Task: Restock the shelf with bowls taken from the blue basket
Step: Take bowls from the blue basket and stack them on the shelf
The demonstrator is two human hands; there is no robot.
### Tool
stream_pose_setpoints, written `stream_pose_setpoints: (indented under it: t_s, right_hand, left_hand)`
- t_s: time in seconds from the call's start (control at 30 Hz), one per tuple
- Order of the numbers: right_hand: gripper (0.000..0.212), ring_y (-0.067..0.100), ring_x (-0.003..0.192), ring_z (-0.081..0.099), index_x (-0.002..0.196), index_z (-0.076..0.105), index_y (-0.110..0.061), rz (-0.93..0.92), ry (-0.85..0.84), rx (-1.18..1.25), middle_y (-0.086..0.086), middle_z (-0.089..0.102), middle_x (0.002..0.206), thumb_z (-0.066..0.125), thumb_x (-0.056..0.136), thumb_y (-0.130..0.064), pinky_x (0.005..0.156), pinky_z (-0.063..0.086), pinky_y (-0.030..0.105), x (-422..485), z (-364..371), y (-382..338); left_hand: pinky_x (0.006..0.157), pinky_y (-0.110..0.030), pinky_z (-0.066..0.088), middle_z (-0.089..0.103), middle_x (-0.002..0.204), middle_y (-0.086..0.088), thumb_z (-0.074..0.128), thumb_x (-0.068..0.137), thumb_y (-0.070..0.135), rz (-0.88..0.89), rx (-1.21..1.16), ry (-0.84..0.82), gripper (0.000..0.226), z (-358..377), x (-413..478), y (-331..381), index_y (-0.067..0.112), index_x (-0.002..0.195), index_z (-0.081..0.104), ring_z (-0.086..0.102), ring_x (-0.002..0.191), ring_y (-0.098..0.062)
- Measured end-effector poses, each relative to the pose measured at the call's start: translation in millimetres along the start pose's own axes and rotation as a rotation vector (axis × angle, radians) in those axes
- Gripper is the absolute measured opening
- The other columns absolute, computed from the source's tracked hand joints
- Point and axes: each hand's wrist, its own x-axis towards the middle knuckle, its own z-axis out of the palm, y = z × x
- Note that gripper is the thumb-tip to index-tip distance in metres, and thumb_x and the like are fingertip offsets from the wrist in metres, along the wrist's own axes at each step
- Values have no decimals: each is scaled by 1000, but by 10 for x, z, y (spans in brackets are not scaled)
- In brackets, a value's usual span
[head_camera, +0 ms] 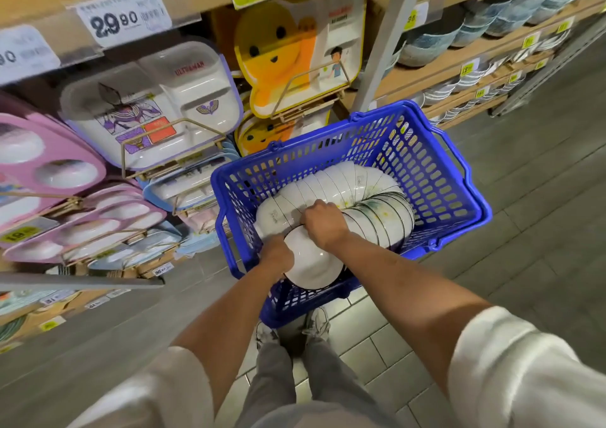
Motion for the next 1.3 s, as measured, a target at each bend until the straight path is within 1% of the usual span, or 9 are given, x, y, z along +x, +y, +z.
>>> stream_pose_setpoints:
  t_s: [0.2,0.37,0.47,0.6,0.77,0.87,1.03,1.13,1.3]
  right_hand:
    - [33,29,111,54,124,64,-21,21,76,164,13,65,113,44,98,-17,87,43,35,-102,-156,44]
    - [34,26,112,60,130,60,-15,165,237,870,10,65,125,50,98,-15,95,46,31,-290,-502,134]
    - [35,11,100,62,129,60,-18,227,228,1347,5,63,122,52,96,-11,76,47,10,-518,-800,215]
    - [33,17,100,65,116,62,-40,205,186,1694,-3,69,114,48,95,-19,76,52,27,-806,-1161,160]
    - [23,23,93,61,100,63,-33,367,450,1832,5,66,109,43,95,-23,75,47,36,-1001,-1690,67]
    - [16,20,86,60,95,59,-27,445,538,1935,3,65,97,44,94,-23,63,47,30,-1145,-2016,177]
    - [12,26,84,62,97,58,-20,453,652,2068,8,67,95,47,92,-20,70,52,36,-1486,-2473,557]
    - [15,32,91,61,104,56,-19,478,678,2110,13,65,102,50,90,-22,77,52,47,-1756,-2641,863]
    - [33,34,100,60,119,55,-18,469,676,2089,14,66,110,49,88,-27,82,50,48,-2244,-2756,1485]
  left_hand:
    - [91,-45,54,54,132,-20,43,96,5,91,24,11,42,-268,-188,87,9,138,47,56,116,-38]
    - [88,-54,54,59,125,-24,39,95,1,125,-125,2,37,-764,-423,251,-1,130,53,60,111,-43]
    - [68,-48,60,62,109,-24,40,96,-3,121,-242,-12,30,-1120,-609,347,-5,122,54,65,100,-44]
    - [54,-26,58,63,99,-17,50,93,-6,240,-242,-91,13,-1582,-867,511,5,91,56,68,76,-22]
    - [43,-24,53,62,49,-10,53,89,-3,321,-351,-121,15,-2010,-1379,900,3,76,51,62,40,-18]
    - [46,-30,57,70,61,-17,53,89,11,395,-376,-2,12,-2087,-1634,1142,1,86,57,69,49,-25]
    - [81,-37,53,62,96,-5,45,98,28,718,-510,116,22,-1884,-1924,1646,21,88,63,60,86,-20]
    - [102,-40,44,59,122,3,37,99,40,847,-673,90,31,-1565,-2121,2013,26,117,58,54,115,-15]
    - [96,-47,48,69,115,-11,44,78,50,850,-1028,91,58,-962,-2496,2746,14,118,66,62,111,-29]
